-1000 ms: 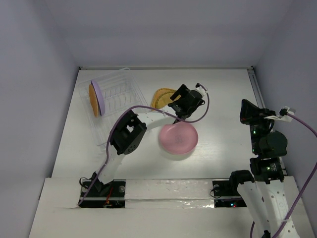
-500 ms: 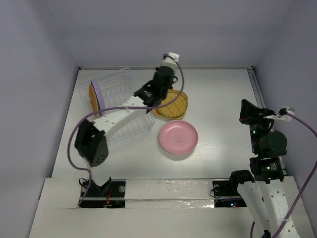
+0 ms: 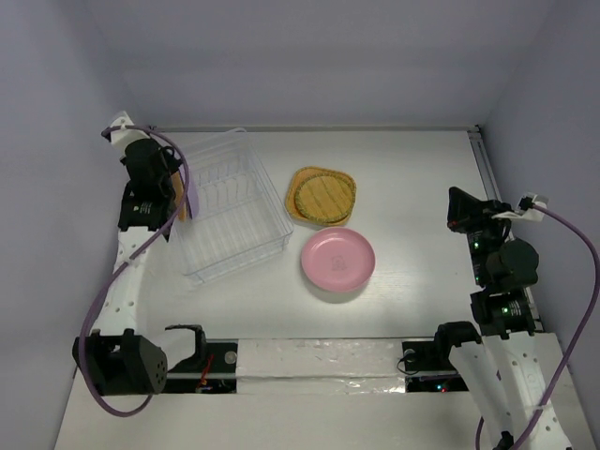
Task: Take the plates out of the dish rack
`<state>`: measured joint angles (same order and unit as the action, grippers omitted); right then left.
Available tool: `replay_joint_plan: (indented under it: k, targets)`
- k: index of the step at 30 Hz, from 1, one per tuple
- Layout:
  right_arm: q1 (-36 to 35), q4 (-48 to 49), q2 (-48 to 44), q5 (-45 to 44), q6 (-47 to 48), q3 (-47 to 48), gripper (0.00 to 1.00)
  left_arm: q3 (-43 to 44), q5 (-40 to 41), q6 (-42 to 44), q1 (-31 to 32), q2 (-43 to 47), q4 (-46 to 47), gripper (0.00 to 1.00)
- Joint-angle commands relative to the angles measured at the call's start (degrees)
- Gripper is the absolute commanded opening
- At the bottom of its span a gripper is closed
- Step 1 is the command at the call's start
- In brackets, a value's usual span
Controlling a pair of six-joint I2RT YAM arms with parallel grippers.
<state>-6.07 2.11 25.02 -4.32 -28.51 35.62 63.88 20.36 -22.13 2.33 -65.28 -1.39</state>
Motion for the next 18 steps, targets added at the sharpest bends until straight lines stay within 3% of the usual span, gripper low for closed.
replay_joint_plan:
  k: [1, 9, 18]
  targets:
    - [-0.26, 3.43, 0.21, 1.42, -0.05, 0.42, 0.11, -2.09, -8.47, -4.24, -5.48, -0.72, -0.20, 0.12]
    - [-0.26, 3.87, 1.00, 2.03, -0.23, 0.33, 0.13, -1.22, -17.89, -3.09, -10.06, -5.91, 0.60, 0.25]
    - [-0.26, 4.04, 1.26, 1.86, -0.23, 0.16, 0.14, 2.57, -24.57, -3.18, -11.20, -12.50, -0.46, 0.33]
